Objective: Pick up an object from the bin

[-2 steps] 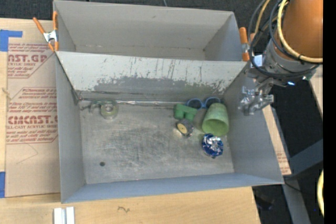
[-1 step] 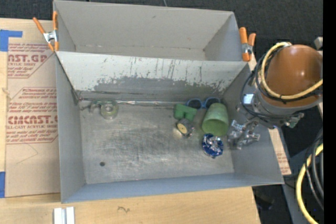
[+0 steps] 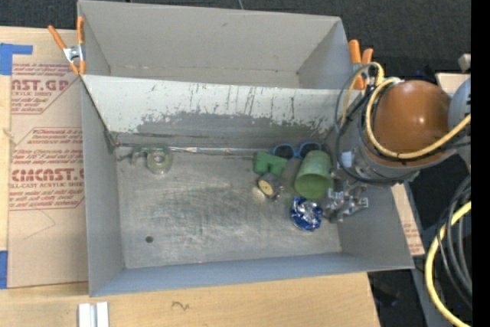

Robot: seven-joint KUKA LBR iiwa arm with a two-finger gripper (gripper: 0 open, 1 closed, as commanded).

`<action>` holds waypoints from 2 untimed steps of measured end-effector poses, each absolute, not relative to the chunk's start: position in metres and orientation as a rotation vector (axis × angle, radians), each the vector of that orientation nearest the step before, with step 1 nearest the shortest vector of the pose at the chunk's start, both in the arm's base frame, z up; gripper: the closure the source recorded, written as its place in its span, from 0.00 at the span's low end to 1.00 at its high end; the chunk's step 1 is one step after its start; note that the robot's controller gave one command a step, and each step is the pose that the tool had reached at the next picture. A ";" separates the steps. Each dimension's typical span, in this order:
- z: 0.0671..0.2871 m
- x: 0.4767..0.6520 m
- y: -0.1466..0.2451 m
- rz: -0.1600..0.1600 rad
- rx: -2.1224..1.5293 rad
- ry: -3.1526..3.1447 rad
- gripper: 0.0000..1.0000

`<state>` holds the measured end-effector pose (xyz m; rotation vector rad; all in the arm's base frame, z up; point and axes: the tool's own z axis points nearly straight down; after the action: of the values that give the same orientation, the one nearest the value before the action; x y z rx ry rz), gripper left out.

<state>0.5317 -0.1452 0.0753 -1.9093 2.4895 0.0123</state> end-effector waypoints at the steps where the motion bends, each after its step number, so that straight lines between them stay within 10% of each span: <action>1: 0.075 0.535 -0.129 0.031 -1.900 2.463 0.00; 2: 0.083 0.533 -0.129 0.030 -1.902 2.462 0.00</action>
Offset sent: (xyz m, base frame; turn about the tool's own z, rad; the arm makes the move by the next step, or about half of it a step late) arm 0.0000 0.0000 0.0000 0.0000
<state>0.5328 -0.1290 0.0828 -1.9016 2.4620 0.0301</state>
